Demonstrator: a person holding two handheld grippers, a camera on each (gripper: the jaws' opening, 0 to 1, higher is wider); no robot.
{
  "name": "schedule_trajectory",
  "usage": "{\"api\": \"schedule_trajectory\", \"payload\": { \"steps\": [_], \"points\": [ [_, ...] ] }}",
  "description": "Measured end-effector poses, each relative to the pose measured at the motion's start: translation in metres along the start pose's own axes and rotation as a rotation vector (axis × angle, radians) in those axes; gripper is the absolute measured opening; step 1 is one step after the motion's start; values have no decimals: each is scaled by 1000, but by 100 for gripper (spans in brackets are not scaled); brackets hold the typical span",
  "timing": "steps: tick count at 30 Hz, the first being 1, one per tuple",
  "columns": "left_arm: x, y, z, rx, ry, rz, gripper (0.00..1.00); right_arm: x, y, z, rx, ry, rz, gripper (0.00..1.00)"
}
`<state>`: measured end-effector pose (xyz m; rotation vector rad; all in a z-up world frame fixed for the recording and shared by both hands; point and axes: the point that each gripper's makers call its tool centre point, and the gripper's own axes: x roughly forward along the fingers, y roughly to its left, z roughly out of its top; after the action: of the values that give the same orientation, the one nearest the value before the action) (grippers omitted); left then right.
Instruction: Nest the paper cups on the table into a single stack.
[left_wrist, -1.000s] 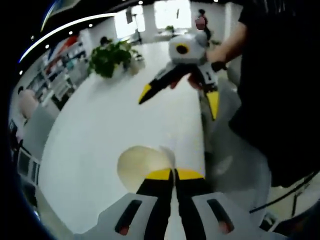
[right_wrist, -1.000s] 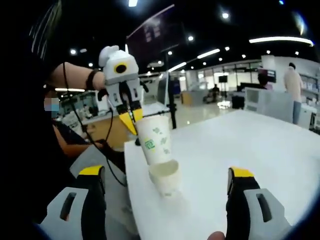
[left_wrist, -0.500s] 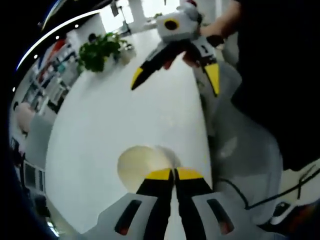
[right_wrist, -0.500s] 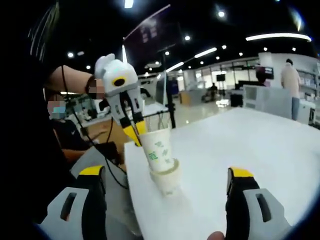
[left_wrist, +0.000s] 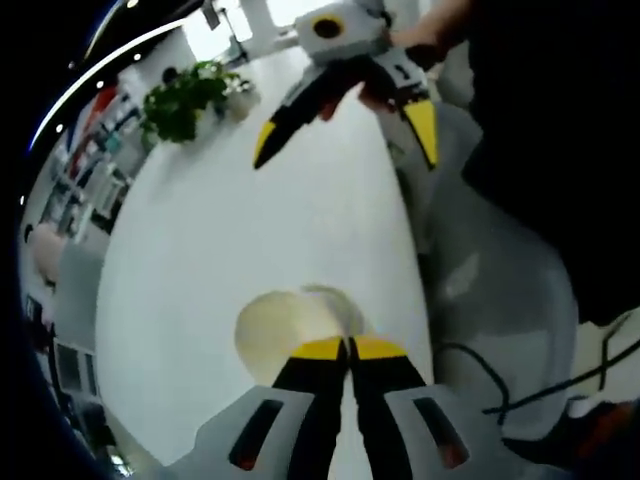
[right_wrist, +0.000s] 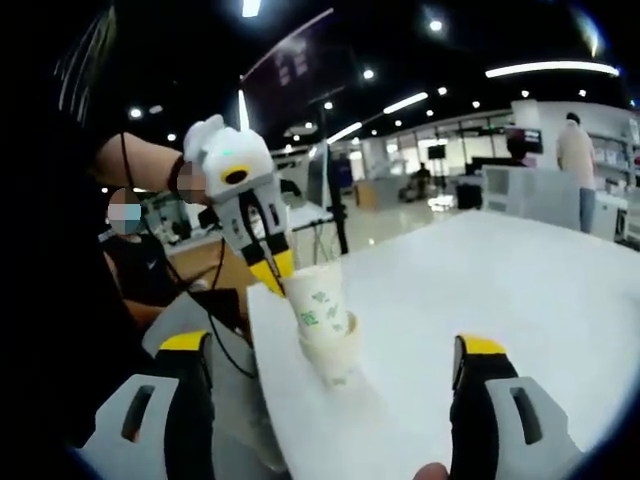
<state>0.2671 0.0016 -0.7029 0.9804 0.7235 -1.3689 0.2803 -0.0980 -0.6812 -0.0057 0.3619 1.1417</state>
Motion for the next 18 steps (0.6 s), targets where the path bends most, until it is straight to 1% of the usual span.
{"api": "schedule_trajectory", "payload": {
  "steps": [3,7,11,18],
  "points": [
    [3,-1,1,6,4,-7,0,-1,-1,-1,3,2,-2,98],
    [7,-1,-2,33,34,-13,0,-1,-1,-2,11,1,-3,97],
    [8,-1,0,33,34,-19,1,-1,-1,-3,13,1,-5,97],
    [14,0,-2,44,60,-26,1,-2,-1,-3,18,1,-7,97]
  ]
}}
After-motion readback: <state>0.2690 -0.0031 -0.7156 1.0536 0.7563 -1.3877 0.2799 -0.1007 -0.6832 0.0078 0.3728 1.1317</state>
